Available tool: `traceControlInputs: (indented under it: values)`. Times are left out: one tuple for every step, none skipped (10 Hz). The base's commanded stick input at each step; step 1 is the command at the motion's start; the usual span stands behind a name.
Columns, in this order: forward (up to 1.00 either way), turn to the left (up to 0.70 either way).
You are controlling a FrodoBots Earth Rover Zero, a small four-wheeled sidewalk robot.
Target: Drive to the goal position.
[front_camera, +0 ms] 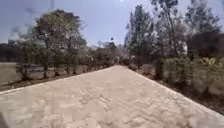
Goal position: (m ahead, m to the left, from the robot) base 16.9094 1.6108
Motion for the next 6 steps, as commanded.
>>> traceControlInputs:
  values:
    - [0.85,0.00]
    - [0.85,0.00]
    - [0.85,0.00]
    - [0.85,0.00]
    - [0.85,0.00]
    - [0.85,0.00]
